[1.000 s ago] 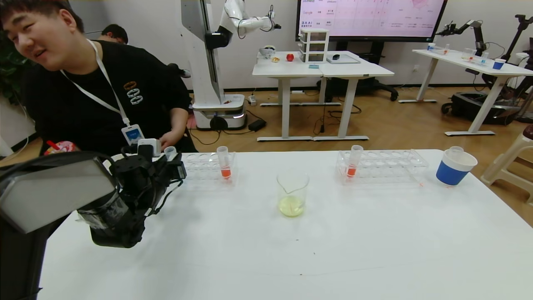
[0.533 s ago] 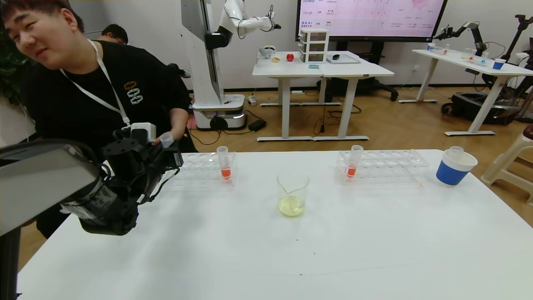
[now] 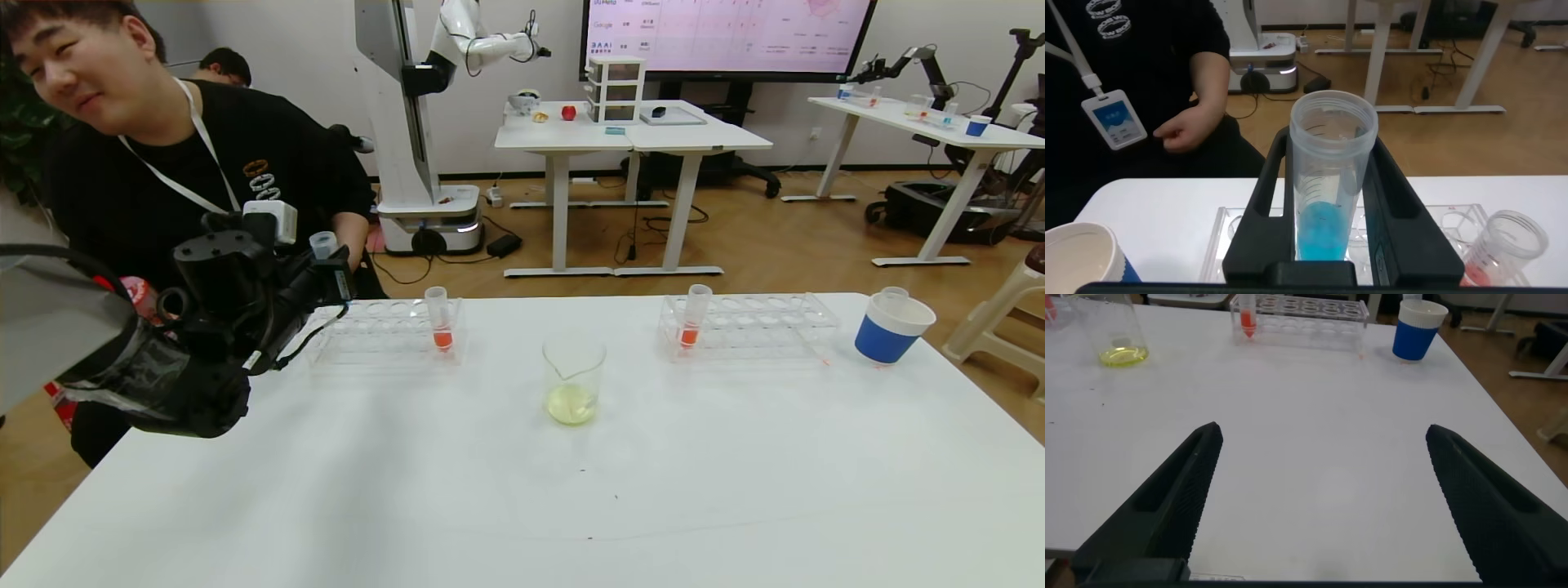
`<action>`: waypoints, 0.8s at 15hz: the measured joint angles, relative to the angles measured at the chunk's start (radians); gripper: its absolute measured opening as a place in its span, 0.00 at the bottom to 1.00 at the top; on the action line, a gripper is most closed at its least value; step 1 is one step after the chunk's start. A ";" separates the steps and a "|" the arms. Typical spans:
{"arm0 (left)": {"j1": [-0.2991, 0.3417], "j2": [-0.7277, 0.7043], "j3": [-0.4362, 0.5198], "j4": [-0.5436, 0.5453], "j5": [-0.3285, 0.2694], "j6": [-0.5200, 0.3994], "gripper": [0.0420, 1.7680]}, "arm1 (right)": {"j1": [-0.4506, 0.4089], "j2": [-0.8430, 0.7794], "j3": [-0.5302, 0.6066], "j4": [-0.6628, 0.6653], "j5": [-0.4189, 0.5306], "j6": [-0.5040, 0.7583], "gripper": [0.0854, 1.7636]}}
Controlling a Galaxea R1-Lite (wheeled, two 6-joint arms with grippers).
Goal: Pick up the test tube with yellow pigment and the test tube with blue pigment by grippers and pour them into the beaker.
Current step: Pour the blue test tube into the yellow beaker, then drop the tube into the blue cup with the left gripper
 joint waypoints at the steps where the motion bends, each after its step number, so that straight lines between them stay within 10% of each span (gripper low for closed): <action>1: -0.010 -0.019 -0.006 0.042 -0.026 0.001 0.26 | 0.000 0.000 0.000 0.000 -0.001 0.000 0.98; 12: -0.267 -0.148 -0.126 0.221 -0.471 0.187 0.26 | 0.000 0.000 0.000 0.000 0.000 0.000 0.98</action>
